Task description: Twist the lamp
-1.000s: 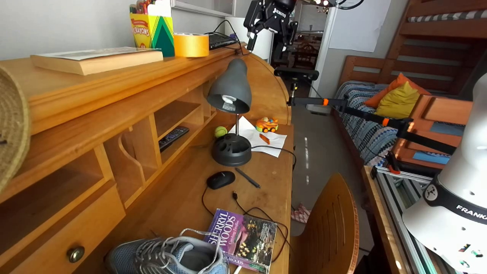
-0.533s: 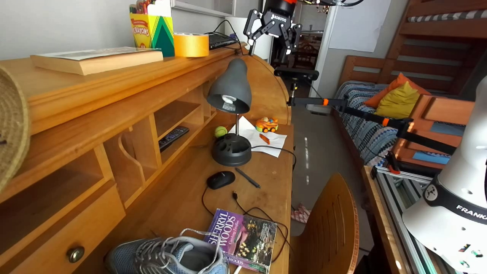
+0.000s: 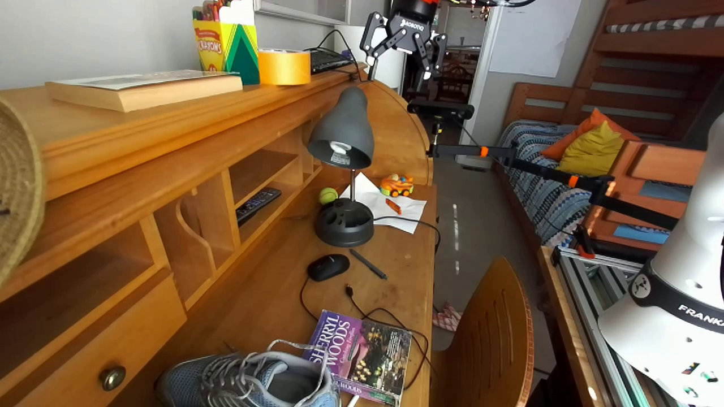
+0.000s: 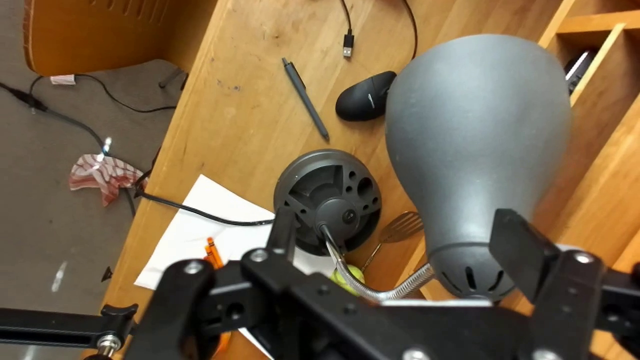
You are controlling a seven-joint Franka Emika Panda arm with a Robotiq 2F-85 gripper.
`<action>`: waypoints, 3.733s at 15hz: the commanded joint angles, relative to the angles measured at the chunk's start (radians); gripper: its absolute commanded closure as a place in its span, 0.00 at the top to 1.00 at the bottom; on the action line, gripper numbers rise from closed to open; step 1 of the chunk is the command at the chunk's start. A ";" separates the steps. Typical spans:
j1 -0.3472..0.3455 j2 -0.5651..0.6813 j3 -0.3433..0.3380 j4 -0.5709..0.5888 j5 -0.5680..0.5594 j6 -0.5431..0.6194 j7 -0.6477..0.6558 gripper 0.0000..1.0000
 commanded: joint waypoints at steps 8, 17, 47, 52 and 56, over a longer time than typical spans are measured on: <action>0.028 0.154 0.028 0.156 -0.030 0.010 0.282 1.00; 0.050 0.289 0.010 0.268 -0.051 0.002 0.387 1.00; 0.073 0.274 -0.007 0.281 -0.119 -0.109 0.283 0.35; 0.070 0.292 -0.011 0.303 -0.143 -0.152 0.027 0.35; 0.071 0.292 -0.016 0.308 -0.155 -0.197 -0.127 0.35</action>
